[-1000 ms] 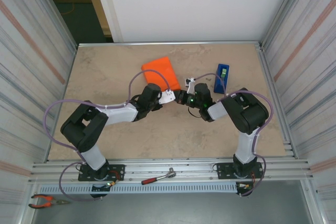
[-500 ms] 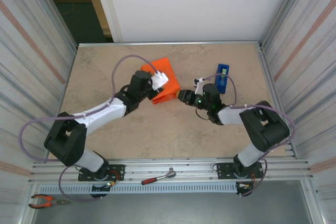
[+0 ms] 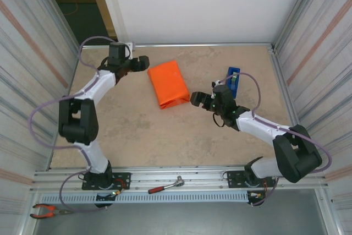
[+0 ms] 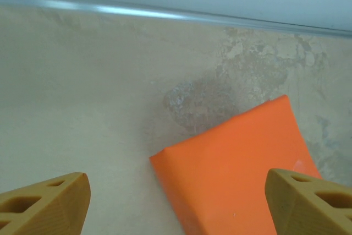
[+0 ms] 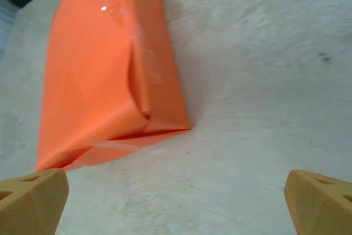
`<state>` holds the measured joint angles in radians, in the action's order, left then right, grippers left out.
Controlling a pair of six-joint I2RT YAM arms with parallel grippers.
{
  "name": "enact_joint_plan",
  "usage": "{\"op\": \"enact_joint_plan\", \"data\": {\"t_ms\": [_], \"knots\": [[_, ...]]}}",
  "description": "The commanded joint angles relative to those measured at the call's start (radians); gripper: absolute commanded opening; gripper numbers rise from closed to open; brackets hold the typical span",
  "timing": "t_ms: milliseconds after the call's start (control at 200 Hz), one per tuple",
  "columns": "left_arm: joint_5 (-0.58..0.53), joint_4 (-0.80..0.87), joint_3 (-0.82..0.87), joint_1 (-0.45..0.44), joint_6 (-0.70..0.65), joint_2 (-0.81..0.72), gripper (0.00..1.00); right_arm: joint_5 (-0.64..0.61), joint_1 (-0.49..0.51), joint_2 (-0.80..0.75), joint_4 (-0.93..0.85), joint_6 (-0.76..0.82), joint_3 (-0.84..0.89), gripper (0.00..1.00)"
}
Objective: Wrap the gift box in paper
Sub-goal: Wrap the gift box with the wrapping paper, then stand up the gift box at the center of the table.
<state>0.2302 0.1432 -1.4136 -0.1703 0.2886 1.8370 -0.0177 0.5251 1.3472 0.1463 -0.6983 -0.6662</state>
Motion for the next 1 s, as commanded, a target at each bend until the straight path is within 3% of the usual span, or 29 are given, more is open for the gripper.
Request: {"op": "enact_joint_plan", "data": {"t_ms": [0, 150, 426, 727, 992], "knots": [[0.168, 0.090, -0.081, -0.004, 0.200, 0.098, 0.82, -0.155, -0.005, -0.019, -0.121, -0.046, -0.039, 0.99], [0.203, 0.101, -0.145, -0.005, 0.249, 0.203, 0.82, -0.143, -0.028, 0.029, -0.217, -0.054, -0.085, 0.99], [0.219, 0.096, -0.174, -0.015, 0.254, 0.303, 0.78, -0.063, -0.051, 0.068, -0.127, -0.081, -0.006, 0.99], [0.268, 0.087, -0.228, -0.018, 0.258, 0.374, 0.50, 0.014, -0.050, 0.123, -0.096, -0.075, -0.003, 0.99], [0.306, 0.045, -0.251, -0.026, 0.268, 0.380, 0.12, 0.047, -0.050, 0.108, -0.099, -0.052, -0.001, 0.99]]}}
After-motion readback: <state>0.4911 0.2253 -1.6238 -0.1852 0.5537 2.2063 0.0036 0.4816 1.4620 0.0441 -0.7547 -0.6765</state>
